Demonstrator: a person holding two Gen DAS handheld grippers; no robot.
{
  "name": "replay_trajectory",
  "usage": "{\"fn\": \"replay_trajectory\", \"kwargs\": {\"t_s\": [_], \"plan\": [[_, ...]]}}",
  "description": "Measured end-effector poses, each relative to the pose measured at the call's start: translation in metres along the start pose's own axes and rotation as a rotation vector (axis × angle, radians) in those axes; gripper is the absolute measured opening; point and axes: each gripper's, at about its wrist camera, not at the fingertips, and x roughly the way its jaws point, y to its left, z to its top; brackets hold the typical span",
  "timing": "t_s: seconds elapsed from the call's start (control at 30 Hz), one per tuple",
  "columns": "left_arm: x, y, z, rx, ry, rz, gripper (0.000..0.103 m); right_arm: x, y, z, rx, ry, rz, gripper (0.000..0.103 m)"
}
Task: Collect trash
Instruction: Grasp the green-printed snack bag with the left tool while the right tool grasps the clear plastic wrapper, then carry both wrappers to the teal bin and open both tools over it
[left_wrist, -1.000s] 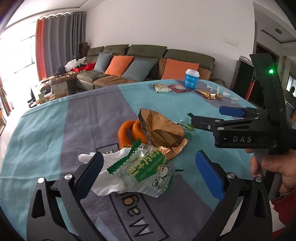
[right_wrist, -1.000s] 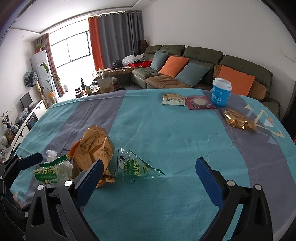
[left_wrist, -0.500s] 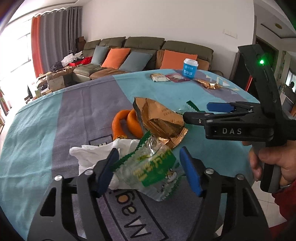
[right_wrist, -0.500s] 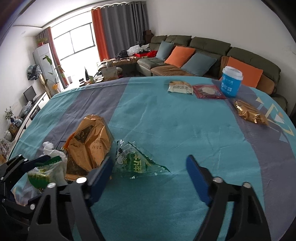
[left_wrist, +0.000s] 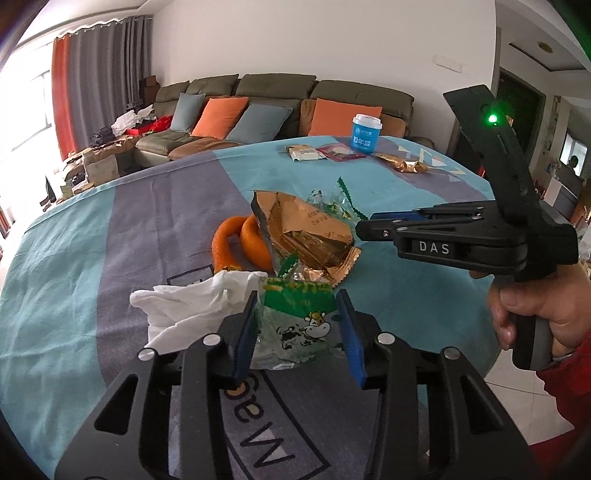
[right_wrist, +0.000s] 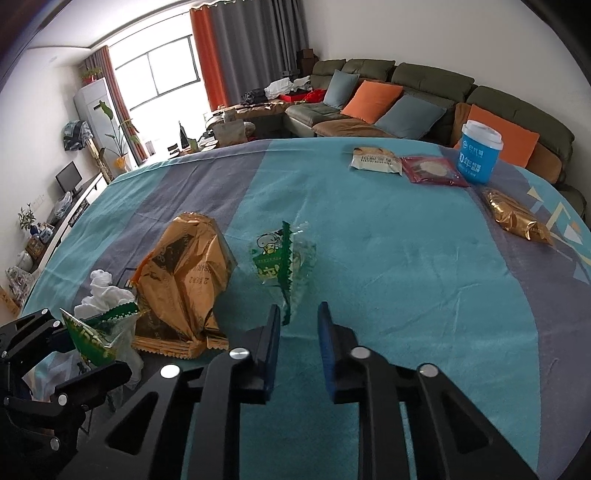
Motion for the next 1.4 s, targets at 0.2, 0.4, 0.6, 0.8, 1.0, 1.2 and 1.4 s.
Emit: {"fn": "replay_trajectory", "kwargs": {"t_s": [0.2,0.4,0.6,0.8,1.0,1.2,1.4], "plan": [[-0.003,-0.001,-0.001,0.004,-0.006,-0.014,0.036,-0.005,0.000,0.004,0.011,-0.022,-0.005,0.003],[-0.005,-0.003,-0.001,0.003,-0.006,-0.024,0.033,-0.005,0.000,0.009,0.005,-0.020,-0.013,0.001],[-0.017,-0.001,0.003,-0.001,-0.039,-0.031,0.033,-0.024,-0.002,0.010,0.022,-0.067,-0.024,0.001],[-0.036,0.001,0.008,-0.017,-0.090,-0.023,0.033,-0.050,0.002,0.015,0.031,-0.136,-0.026,0.001],[-0.063,0.018,0.011,-0.058,-0.151,0.013,0.033,-0.075,0.027,0.023,-0.005,-0.196,0.004,0.001],[-0.096,0.046,0.005,-0.111,-0.213,0.089,0.033,-0.088,0.063,0.031,-0.069,-0.227,0.056,0.001],[-0.134,0.081,-0.005,-0.174,-0.271,0.184,0.033,-0.093,0.110,0.039,-0.142,-0.244,0.117,0.001]]}}
